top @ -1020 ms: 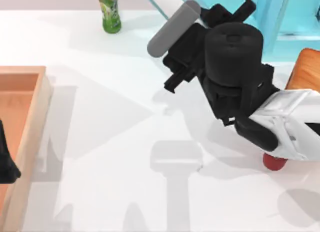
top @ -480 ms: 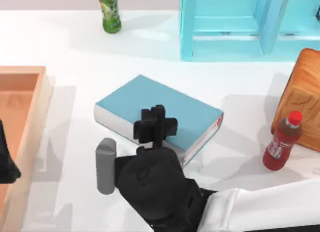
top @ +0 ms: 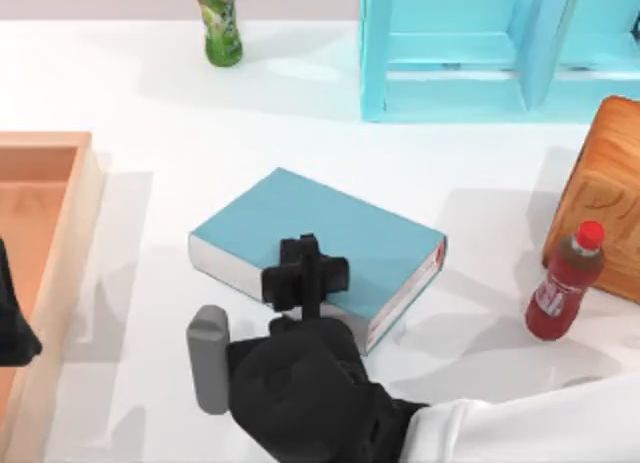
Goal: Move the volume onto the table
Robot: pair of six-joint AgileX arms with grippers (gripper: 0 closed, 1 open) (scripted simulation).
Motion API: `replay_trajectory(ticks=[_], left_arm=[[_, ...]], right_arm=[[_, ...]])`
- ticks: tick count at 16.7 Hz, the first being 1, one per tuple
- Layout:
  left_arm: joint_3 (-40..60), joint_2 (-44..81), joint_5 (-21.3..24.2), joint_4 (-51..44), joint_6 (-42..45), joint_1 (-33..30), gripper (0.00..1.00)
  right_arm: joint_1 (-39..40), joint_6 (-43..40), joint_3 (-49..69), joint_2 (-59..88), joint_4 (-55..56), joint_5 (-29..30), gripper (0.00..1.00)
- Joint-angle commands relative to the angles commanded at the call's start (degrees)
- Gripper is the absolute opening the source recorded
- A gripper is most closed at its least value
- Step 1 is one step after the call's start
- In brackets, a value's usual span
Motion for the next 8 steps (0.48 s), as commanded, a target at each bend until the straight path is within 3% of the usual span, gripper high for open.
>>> replay_trajectory(ticks=[8], left_arm=[[0.0, 0.0, 0.0, 0.0, 0.0, 0.0, 1.00]], right_arm=[[0.7, 0.5, -0.3, 0.0, -0.5, 0.7, 0.00]])
